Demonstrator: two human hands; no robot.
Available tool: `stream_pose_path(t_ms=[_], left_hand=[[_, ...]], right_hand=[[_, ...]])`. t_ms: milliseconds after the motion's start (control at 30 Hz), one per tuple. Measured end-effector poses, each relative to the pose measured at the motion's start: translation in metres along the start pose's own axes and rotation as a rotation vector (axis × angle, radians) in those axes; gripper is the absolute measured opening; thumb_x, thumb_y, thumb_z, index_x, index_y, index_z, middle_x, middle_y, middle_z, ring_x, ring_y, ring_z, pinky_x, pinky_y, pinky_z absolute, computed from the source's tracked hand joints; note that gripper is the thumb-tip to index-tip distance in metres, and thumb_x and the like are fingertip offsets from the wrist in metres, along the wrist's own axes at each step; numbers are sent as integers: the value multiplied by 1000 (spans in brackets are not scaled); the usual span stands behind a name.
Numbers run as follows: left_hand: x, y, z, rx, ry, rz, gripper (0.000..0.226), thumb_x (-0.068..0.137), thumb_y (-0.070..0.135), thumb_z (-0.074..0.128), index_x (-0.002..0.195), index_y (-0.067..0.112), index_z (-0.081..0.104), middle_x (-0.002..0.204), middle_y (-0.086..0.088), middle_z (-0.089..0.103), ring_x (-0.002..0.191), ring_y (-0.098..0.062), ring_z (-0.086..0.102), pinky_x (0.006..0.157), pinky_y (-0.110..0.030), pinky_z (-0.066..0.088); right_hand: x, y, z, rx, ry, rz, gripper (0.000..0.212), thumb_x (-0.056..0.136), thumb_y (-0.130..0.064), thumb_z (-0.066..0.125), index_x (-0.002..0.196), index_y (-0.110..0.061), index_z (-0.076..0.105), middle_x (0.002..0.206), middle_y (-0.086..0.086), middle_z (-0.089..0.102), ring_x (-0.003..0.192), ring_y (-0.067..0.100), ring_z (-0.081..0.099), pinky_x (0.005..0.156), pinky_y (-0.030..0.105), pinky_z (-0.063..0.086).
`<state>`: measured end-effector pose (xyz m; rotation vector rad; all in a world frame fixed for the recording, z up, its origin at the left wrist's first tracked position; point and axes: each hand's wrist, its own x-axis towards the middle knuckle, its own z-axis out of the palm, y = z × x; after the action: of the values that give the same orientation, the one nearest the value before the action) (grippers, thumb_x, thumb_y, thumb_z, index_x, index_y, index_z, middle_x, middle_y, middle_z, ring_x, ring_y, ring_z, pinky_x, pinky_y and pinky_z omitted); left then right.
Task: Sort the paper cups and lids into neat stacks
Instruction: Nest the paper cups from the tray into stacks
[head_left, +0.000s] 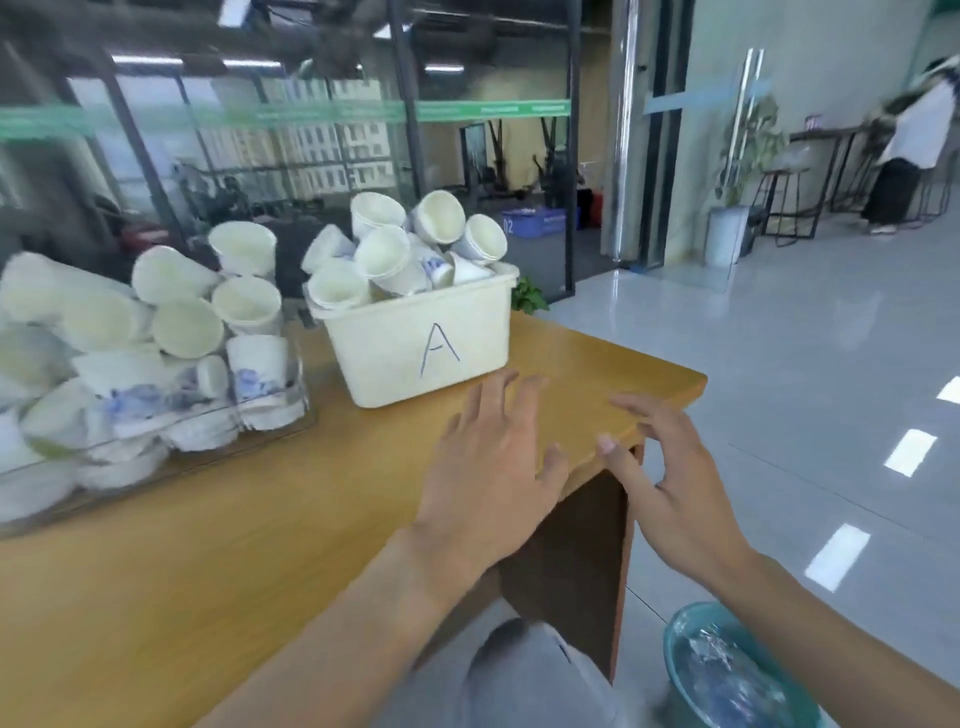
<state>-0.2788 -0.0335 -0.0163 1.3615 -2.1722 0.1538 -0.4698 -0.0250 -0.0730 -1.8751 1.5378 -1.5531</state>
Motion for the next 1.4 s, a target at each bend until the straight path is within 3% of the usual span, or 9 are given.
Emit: stream_pose_path(t_ms=[200,300,367,500,633,733,900,1167,1400], left_hand=[[-10,-73,-64,74,94,-161,63,100,44,52,156,31,26,163,6,19,150,-16,26,107,-35,45],[-23,-115,-88,102,121,-238,62,100,44,52,155,30,26,160,6,18,147,-17,31,102,-35,48],[-33,-142,-104,119,141,-296,62,99,43,53,154,29,28,160,6,20,146,-18,32,99,-34,48],[-48,-195,-133,169,167,-396,64,99,40,55,156,27,27,161,5,22,146,-18,30,109,-34,41],[-53,-238,-157,212,198,-498,67,98,40,59,156,27,28,161,4,24,145,-22,36,105,-38,47],[-53,-261,-164,226,204,-551,68,97,38,61,155,26,29,161,2,26,144,-25,39,97,-36,49],[-47,-280,-163,239,220,-607,66,96,48,62,151,27,33,154,4,34,130,-22,51,76,-28,43],[-43,-289,-151,184,263,-641,48,94,59,61,125,25,49,134,9,48,108,-20,58,73,-37,51],[-52,-286,-143,81,401,-615,40,89,55,70,112,29,50,116,16,52,105,-11,51,61,-24,38]], right_hand=[[30,-62,52,51,-162,-93,44,94,-60,53,137,-51,48,127,-50,39,125,-24,37,96,9,32],[42,-89,81,96,-245,-102,45,92,-60,53,136,-52,48,132,-43,42,125,-25,36,86,1,36],[51,-106,103,135,-293,-115,44,91,-59,54,135,-53,49,138,-38,45,128,-20,37,84,4,40],[70,-139,150,162,-364,-187,41,95,-48,64,132,-54,48,140,-36,46,131,-17,39,95,13,38],[96,-171,195,128,-434,-296,46,98,-34,66,136,-47,45,138,-38,42,128,-26,33,99,0,27],[121,-184,226,10,-422,-385,50,97,-28,65,144,-32,48,146,-22,43,136,-8,36,105,5,28],[161,-199,256,-324,-374,-478,51,96,-22,61,146,-18,52,157,-1,38,145,21,33,119,35,28],[185,-204,282,-579,-367,-500,34,98,-39,59,128,-24,64,148,4,47,135,27,45,114,36,29],[185,-195,284,-451,-307,-513,23,94,-43,69,101,-20,72,138,3,56,124,27,53,110,36,31]])
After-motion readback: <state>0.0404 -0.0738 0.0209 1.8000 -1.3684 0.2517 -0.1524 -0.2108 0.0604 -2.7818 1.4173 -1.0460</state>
